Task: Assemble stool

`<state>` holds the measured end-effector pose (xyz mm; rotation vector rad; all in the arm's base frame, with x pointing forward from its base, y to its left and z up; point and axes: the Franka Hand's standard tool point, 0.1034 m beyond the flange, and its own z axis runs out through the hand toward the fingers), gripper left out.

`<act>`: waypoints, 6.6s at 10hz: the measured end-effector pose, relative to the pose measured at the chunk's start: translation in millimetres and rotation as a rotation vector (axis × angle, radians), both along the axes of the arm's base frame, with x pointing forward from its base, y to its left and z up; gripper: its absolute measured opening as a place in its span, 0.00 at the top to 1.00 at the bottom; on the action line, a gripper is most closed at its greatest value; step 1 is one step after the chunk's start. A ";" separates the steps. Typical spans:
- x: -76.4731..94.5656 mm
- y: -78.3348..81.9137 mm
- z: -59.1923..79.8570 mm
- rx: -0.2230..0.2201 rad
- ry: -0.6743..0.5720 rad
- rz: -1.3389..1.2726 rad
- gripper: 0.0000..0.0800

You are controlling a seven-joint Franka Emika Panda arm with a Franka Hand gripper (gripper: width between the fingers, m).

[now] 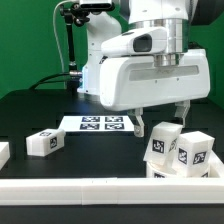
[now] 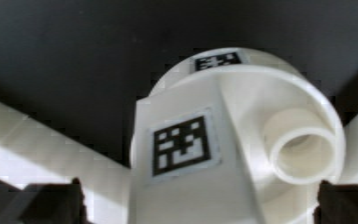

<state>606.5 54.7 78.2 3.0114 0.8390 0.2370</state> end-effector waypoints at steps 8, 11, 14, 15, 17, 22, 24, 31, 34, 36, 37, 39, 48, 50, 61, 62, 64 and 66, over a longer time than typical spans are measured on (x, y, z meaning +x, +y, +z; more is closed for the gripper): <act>-1.5 0.4 -2.8 -0.001 -0.031 -0.032 0.57; -1.6 0.2 -3.0 0.019 -0.027 -0.142 0.57; -1.4 -4.5 -4.3 0.053 -0.017 -0.366 0.57; -1.4 -2.7 -4.5 0.069 -0.023 -0.458 0.57; -1.8 -1.7 -4.9 0.100 -0.029 -0.640 0.57; -3.2 -1.0 -4.9 0.179 -0.008 -1.060 0.57; -5.9 1.9 -3.6 0.217 0.017 -1.287 0.57; -8.2 3.1 -4.1 0.320 0.073 -1.752 0.57; -8.8 2.9 -4.2 0.401 0.125 -2.048 0.57; -9.4 5.4 -4.2 0.447 0.167 -2.223 0.57; -9.7 5.3 -4.3 0.468 0.186 -2.302 0.57; -10.1 5.7 -4.7 0.503 0.223 -2.459 0.57; -12.5 20.2 -6.6 0.566 0.333 -2.896 0.57; -12.6 20.9 -6.6 0.574 0.346 -2.919 0.57; -3.3 20.6 35.4 0.748 0.362 -2.851 0.19; -1.1 17.8 41.1 0.751 0.335 -2.752 0.19; -2.3 17.6 37.3 0.728 0.301 -2.640 0.19; -2.3 22.4 36.9 0.643 0.249 -2.421 0.19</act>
Offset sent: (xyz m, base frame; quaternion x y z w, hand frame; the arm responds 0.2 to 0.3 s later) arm -0.0025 0.0037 0.0010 -0.0084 0.0091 -0.0025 0.9999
